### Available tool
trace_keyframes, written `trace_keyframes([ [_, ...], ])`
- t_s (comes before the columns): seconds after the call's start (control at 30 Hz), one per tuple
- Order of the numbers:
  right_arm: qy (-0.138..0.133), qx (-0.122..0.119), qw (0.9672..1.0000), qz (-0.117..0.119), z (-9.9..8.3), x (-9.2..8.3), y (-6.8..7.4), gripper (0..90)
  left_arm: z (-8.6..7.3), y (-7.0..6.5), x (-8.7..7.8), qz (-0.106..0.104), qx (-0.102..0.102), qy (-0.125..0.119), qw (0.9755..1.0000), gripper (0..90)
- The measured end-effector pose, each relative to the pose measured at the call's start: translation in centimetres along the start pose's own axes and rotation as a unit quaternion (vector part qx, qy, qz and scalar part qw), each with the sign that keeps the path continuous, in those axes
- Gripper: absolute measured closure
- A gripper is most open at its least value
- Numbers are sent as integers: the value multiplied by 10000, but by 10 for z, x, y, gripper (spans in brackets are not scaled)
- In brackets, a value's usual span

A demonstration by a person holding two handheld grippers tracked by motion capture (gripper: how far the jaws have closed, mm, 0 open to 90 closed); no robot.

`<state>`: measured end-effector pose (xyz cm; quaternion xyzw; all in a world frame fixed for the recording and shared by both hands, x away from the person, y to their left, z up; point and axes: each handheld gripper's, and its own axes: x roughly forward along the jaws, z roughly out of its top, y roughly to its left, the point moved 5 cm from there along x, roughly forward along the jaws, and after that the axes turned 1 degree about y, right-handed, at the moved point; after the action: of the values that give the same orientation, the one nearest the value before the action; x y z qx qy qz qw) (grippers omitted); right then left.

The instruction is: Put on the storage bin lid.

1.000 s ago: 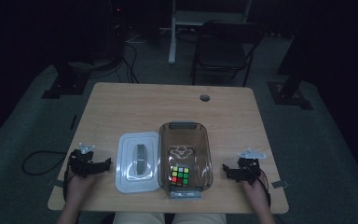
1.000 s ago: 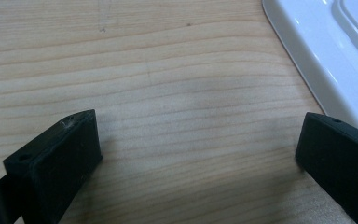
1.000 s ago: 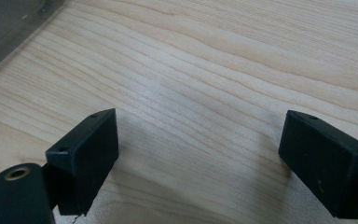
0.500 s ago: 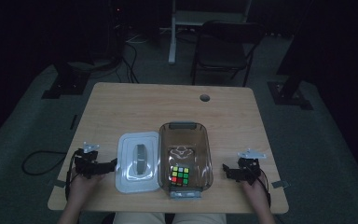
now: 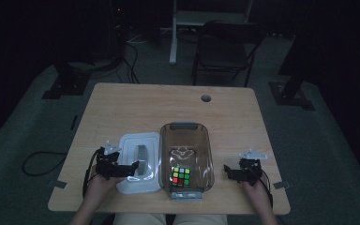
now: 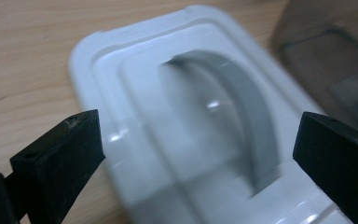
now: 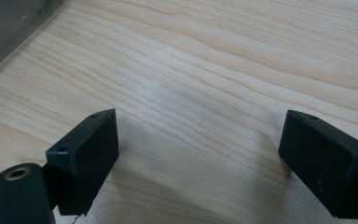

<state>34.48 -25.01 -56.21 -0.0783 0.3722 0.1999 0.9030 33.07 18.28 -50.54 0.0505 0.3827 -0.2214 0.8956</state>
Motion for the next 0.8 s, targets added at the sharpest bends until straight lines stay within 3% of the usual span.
trace_keyframes([
  [0.33, 2, 0, 10000, 0, 0, 0, 0, 117, 5, -20, 24, -59, 259, 102, 9996, 24],
  [0.47, 4, -5, 10000, -2, 0, 0, 0, 117, 5, -25, 33, -61, 316, 124, 9994, 62],
  [0.53, 5, -4, 10000, -2, 0, 0, 0, 117, 5, -27, 36, -47, 304, 127, 9994, 138],
  [0.73, -3, 28, 10000, -34, -1, -1, 1, 117, 4, -26, 46, 97, 279, 235, 9993, 237],
  [0.8, -5, 15, 10000, -5, -1, -1, 2, 117, 3, -24, 47, 43, 239, 264, 9994, 323],
])
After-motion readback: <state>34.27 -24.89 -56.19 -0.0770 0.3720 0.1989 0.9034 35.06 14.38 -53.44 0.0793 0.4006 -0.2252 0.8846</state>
